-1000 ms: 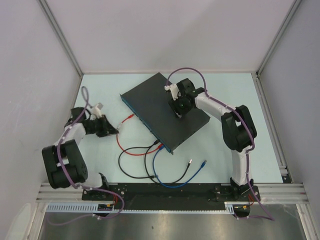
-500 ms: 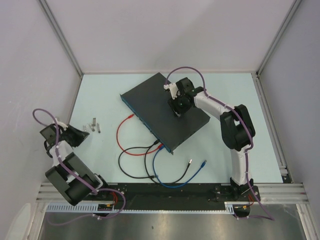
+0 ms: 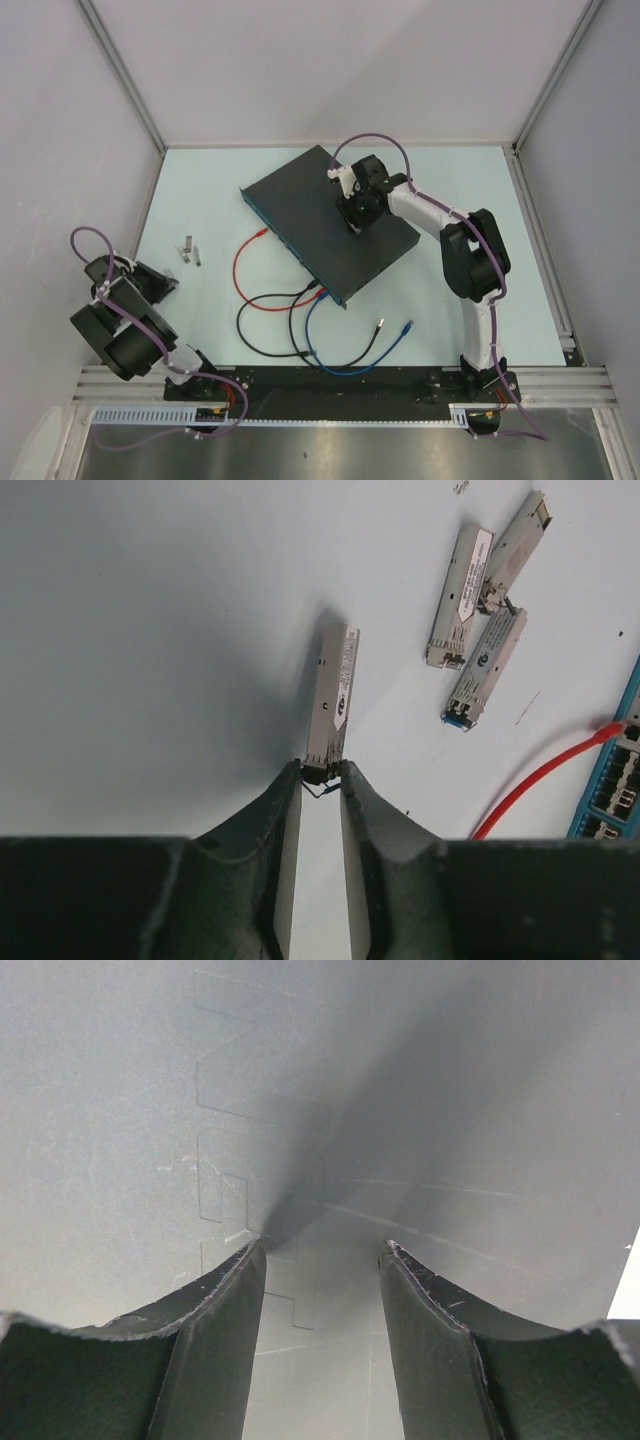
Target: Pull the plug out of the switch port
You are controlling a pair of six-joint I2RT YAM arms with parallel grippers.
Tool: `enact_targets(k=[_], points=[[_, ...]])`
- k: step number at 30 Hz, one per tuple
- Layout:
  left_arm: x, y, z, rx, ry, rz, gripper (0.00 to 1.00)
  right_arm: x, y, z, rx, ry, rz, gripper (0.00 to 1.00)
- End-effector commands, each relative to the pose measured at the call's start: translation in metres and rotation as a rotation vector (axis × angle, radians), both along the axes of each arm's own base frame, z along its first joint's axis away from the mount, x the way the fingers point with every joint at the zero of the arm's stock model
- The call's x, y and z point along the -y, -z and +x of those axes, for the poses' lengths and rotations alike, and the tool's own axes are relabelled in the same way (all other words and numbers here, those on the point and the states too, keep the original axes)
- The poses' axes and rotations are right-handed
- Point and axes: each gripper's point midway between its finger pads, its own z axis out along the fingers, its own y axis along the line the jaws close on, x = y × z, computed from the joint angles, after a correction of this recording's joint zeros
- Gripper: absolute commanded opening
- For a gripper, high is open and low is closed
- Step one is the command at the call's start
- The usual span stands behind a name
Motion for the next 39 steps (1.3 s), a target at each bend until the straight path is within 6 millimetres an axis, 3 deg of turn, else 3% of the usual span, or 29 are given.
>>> enact_targets(k=[1,4,6,8,12,16,17,19,20,25,29,32,34,36,39], points=[[-0.011,-0.004,0.009,0.031,0.013,0.057,0.44,0.0,0.028,-0.02,-0.096,-0.01,-0.028,0.54],[-0.007,-0.011,0.008,0.035,0.025,0.064,0.58,0.002,0.028,-0.022,-0.098,-0.01,-0.03,0.54],[-0.003,-0.013,0.004,0.026,0.018,0.054,0.61,0.004,0.029,-0.024,-0.101,-0.009,-0.031,0.54],[-0.001,-0.024,0.002,0.04,0.005,0.057,0.62,0.004,0.027,-0.025,-0.1,-0.01,-0.03,0.54],[0.025,-0.047,-0.001,0.098,0.035,0.017,0.63,0.007,0.025,-0.026,-0.101,-0.005,-0.028,0.54],[0.072,-0.073,0.015,0.215,0.217,0.035,0.63,0.009,0.024,-0.026,-0.104,0.002,-0.028,0.54],[0.096,-0.079,0.022,0.248,0.314,0.034,0.63,0.009,0.024,-0.026,-0.106,0.001,-0.027,0.54],[0.126,-0.091,0.03,0.32,0.445,0.032,0.64,0.009,0.022,-0.026,-0.107,0.003,-0.024,0.54],[0.153,-0.1,0.034,0.371,0.563,0.019,0.64,0.008,0.022,-0.027,-0.107,0.001,-0.024,0.54],[0.209,-0.117,0.043,0.473,0.864,0.006,0.64,0.008,0.015,-0.026,-0.093,0.0,-0.018,0.54],[0.256,-0.125,0.036,0.521,1.1,-0.056,0.62,0.009,0.002,-0.026,-0.053,-0.019,-0.016,0.54],[0.276,-0.128,0.031,0.538,1.211,-0.068,0.58,0.008,-0.012,-0.028,-0.017,-0.04,-0.016,0.56],[0.301,-0.132,0.015,0.552,1.352,-0.11,0.54,0.009,-0.024,-0.03,0.001,-0.044,-0.012,0.61],[0.31,-0.133,0.003,0.559,1.458,-0.104,0.53,0.011,-0.029,-0.032,0.007,-0.038,-0.011,0.67],[0.321,-0.124,-0.015,0.549,1.539,-0.104,0.53,0.007,-0.042,-0.044,-0.014,-0.066,0.034,0.69]])
